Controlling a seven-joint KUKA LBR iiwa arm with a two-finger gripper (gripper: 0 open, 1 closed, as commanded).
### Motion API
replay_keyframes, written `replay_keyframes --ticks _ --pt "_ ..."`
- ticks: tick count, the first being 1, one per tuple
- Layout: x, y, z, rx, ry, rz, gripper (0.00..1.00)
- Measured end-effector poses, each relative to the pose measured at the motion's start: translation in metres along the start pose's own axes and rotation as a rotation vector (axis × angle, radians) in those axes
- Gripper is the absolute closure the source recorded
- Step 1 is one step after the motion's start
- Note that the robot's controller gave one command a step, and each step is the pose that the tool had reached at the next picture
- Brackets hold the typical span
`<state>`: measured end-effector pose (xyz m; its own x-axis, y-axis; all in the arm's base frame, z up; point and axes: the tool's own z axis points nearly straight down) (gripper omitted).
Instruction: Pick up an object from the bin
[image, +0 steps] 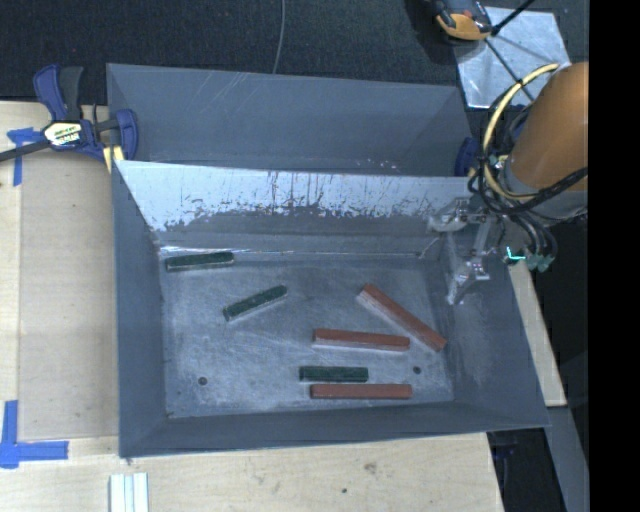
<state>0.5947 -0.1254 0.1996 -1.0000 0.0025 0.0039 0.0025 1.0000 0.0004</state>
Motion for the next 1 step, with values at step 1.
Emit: replay_keyframes --ticks 1 --pt "-0.0018 0.0004 -0.0043 0.001 -0.008 -0.002 0.00"
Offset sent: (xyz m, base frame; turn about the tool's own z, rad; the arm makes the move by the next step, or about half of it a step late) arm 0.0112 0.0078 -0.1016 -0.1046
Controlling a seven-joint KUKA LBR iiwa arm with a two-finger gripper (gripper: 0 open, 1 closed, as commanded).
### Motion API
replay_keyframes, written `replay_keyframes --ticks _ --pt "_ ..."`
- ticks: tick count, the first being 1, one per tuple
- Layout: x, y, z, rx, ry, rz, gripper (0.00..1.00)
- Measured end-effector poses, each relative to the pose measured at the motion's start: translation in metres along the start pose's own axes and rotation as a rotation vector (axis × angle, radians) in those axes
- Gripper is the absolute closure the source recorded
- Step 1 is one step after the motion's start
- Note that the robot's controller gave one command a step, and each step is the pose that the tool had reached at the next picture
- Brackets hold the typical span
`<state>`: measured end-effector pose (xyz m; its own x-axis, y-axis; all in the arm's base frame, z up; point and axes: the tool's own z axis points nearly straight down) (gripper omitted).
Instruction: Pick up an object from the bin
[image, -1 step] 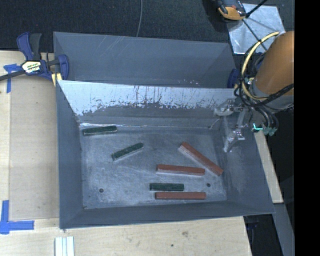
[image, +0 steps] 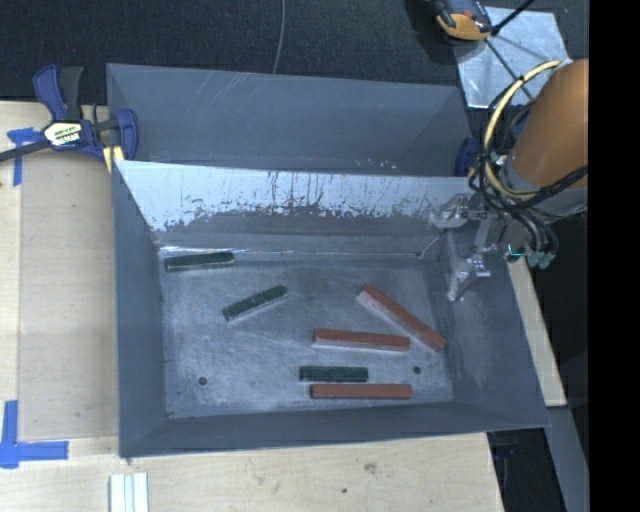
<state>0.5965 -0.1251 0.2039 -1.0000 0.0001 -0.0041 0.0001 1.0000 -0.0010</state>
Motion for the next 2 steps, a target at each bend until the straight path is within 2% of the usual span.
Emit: replay_keyframes --ticks 1,2 --pt "-0.007 0.003 0.048 0.002 -0.007 -0.050 0.00" --pt "0.017 0.030 0.110 0.000 -0.002 -0.040 0.00"
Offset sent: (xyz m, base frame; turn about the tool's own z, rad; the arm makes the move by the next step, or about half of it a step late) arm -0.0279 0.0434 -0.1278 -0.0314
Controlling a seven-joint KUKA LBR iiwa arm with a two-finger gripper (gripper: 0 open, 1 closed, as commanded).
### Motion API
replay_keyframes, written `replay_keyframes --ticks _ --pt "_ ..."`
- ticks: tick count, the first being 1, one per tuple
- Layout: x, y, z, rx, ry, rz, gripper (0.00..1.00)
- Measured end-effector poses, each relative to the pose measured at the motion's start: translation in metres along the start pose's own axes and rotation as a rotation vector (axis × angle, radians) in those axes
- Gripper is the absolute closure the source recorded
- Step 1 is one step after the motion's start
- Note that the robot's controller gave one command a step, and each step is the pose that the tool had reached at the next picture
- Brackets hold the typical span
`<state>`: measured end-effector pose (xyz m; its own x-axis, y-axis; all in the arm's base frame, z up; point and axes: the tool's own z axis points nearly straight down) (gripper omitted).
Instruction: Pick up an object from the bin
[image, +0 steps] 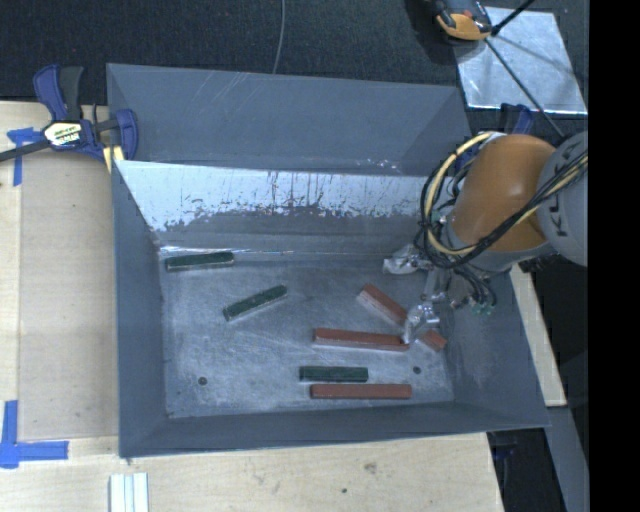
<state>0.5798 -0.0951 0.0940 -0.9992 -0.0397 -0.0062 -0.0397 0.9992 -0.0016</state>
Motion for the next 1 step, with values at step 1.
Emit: replay_keyframes --ticks 1 --pt "0.0043 0.0106 0.0124 -0.006 0.002 0.024 1.00"
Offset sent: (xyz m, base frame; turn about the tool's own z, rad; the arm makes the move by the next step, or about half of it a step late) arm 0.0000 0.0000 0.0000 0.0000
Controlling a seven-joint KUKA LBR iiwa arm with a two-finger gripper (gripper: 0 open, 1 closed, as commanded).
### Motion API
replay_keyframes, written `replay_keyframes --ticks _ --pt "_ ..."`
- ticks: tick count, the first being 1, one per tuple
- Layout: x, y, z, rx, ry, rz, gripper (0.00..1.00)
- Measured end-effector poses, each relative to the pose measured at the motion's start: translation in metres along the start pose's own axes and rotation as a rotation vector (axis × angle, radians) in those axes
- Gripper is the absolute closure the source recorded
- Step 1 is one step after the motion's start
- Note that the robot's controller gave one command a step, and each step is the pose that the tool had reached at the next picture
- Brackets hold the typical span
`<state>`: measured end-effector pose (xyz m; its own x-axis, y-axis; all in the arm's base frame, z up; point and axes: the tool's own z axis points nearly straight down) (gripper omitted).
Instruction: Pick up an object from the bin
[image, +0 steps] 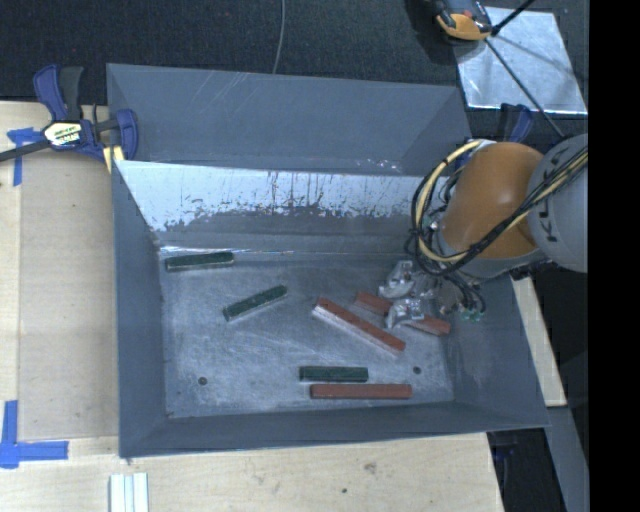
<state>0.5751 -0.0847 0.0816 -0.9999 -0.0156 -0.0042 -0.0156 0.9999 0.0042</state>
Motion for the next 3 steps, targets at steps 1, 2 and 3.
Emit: replay_keyframes --ticks 1,2,3 --pt "0.000 0.000 -0.001 0.001 -0.001 0.000 1.00" --pt "0.000 0.000 -0.002 0.001 -0.002 0.000 1.00" --pt "0.006 -0.019 -0.040 0.006 -0.004 -0.076 1.00"
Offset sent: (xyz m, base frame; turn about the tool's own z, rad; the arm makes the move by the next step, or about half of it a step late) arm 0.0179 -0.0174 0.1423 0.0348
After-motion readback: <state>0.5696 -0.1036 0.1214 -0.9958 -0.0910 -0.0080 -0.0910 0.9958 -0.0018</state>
